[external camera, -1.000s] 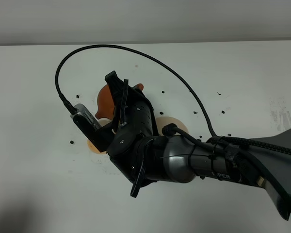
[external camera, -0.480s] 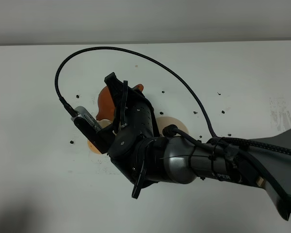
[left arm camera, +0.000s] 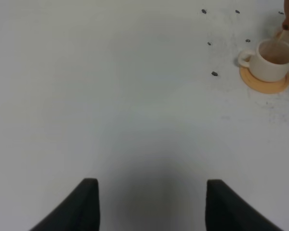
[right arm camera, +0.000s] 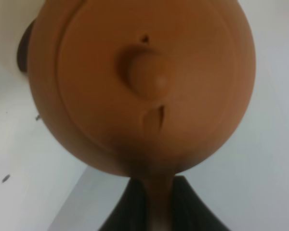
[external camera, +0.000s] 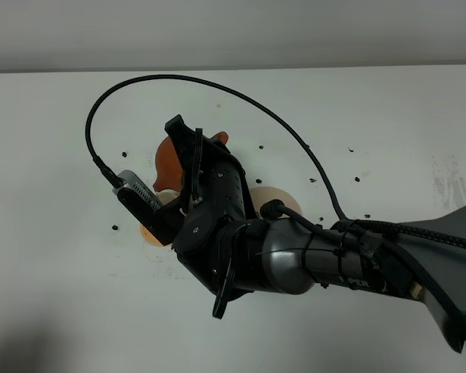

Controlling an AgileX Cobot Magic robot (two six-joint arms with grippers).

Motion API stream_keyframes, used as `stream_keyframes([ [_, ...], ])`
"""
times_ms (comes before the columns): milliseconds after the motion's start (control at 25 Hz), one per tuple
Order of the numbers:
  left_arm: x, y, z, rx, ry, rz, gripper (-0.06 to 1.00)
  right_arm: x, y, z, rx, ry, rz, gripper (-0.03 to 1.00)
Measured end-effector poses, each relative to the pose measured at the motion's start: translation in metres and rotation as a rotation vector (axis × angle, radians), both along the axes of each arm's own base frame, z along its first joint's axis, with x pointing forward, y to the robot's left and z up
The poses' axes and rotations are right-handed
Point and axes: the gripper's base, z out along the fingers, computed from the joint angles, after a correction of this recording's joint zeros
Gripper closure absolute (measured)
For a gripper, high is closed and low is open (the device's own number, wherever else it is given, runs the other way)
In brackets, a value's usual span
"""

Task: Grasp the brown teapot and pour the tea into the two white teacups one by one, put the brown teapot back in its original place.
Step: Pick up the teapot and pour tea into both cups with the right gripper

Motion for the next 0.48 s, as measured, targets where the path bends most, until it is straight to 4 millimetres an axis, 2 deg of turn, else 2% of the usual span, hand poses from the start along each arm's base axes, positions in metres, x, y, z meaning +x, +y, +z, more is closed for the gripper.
stream_keyframes([
  [480,0.0000,0.0000,0.0000,0.000,0.000,0.000,0.43,-0.0018,-0.0038,-0.0058,-0.019,0.001,0.006,0.85],
])
